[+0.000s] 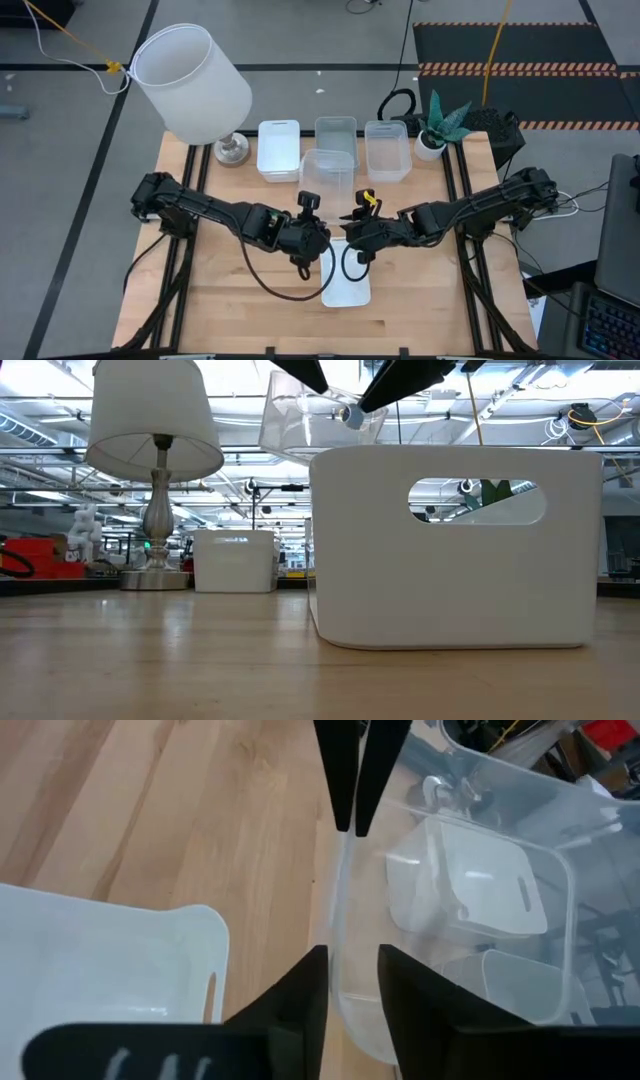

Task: Stack baskets by color
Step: Stack the transparent bin on the top right stacked transparent bins

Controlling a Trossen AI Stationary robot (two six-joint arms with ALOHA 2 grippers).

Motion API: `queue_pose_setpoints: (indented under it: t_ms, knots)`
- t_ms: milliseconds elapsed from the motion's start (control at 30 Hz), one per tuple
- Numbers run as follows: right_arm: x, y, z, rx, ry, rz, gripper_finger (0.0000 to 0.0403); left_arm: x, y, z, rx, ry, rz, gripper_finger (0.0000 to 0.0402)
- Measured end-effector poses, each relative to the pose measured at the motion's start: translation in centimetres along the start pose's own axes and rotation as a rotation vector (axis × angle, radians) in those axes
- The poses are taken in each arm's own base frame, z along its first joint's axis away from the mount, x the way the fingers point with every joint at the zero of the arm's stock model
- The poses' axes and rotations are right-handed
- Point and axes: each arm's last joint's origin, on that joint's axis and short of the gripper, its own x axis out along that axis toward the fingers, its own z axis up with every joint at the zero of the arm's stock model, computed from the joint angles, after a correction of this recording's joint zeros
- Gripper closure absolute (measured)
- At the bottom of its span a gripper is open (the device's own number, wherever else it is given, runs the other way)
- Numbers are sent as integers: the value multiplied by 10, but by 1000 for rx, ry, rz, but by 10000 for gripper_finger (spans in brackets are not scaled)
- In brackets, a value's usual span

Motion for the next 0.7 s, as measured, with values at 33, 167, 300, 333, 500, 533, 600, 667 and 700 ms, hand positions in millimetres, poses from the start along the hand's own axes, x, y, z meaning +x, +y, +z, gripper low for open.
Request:
queue_pose_setpoints:
  t_ms: [33,167,300,333,500,533,600,667,700]
  knots:
    - [0,0,0,0,1,0,316,0,0,0,-3,0,0,398]
    - [0,0,0,-2,2,1,329,0,1,0,-15,2,3,395]
    - [0,0,-1,-4,5,4,348,1,2,-1,-28,4,7,398]
    - [0,0,-1,-5,6,4,354,1,2,-1,-28,4,9,397]
    - [0,0,-1,-20,9,8,392,1,3,4,-26,-34,15,398]
    - [0,0,-1,-26,11,8,396,1,3,4,-18,-42,10,398]
    - [-1,0,-2,-30,15,7,398,0,1,6,-14,-58,6,395]
    - [-1,0,-2,-35,20,11,399,-1,0,7,-28,-69,2,383]
    - [-1,0,-3,-41,27,10,400,-1,0,9,-39,-80,-1,374]
